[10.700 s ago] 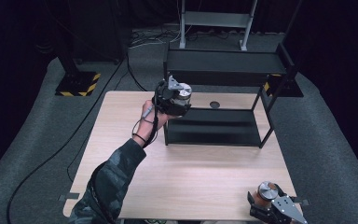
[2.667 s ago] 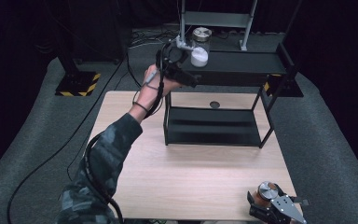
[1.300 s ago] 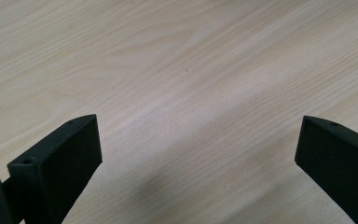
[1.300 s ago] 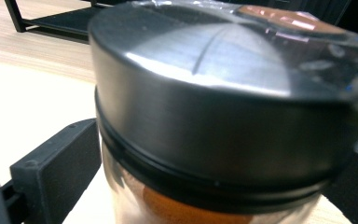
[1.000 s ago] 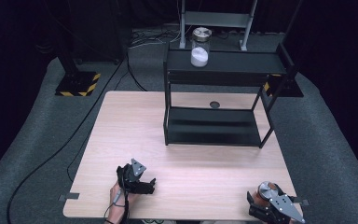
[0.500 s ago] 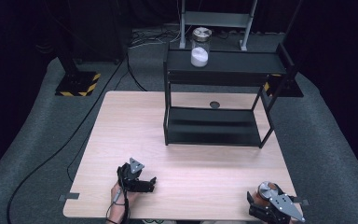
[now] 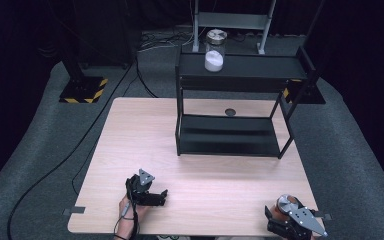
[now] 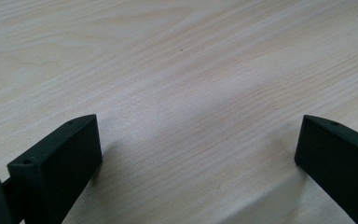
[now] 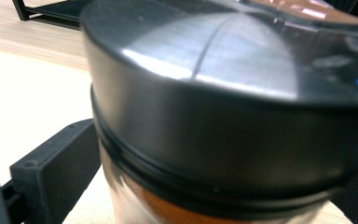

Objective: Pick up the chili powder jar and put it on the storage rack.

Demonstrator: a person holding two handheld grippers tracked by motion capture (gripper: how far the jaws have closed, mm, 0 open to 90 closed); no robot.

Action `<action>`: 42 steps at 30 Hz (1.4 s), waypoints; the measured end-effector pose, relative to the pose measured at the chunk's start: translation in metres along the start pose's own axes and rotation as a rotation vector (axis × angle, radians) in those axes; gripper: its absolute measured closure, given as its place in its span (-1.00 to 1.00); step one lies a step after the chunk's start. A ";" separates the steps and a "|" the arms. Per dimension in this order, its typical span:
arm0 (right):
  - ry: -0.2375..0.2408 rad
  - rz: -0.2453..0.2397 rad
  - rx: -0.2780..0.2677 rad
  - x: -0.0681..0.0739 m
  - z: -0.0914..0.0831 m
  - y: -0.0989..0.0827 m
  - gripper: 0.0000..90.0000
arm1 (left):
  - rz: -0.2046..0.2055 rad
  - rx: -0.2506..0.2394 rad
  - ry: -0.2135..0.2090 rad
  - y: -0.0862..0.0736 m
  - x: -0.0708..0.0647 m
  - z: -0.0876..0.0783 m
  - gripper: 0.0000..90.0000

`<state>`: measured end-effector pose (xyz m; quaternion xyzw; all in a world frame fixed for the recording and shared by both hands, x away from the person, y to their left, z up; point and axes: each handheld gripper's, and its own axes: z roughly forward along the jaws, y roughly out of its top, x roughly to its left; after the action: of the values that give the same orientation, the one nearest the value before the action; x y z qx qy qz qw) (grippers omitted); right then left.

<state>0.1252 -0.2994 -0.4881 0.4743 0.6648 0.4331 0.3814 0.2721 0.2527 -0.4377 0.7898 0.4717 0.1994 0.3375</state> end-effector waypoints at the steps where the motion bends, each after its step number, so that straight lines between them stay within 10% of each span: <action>1: 0.001 0.000 0.001 0.000 0.000 0.000 -1.00 | 0.000 0.000 0.000 0.000 0.000 0.000 -1.00; 16: 0.054 0.019 0.007 -0.012 -0.003 -0.010 -0.34 | 0.000 -0.002 -0.004 0.000 0.001 0.000 -1.00; 42: 0.088 0.053 0.083 -0.020 -0.001 0.012 -0.31 | 0.001 -0.002 -0.004 0.000 0.001 0.000 -1.00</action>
<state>0.1334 -0.3162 -0.4747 0.4877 0.6853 0.4358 0.3202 0.2728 0.2532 -0.4380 0.7901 0.4705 0.1984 0.3390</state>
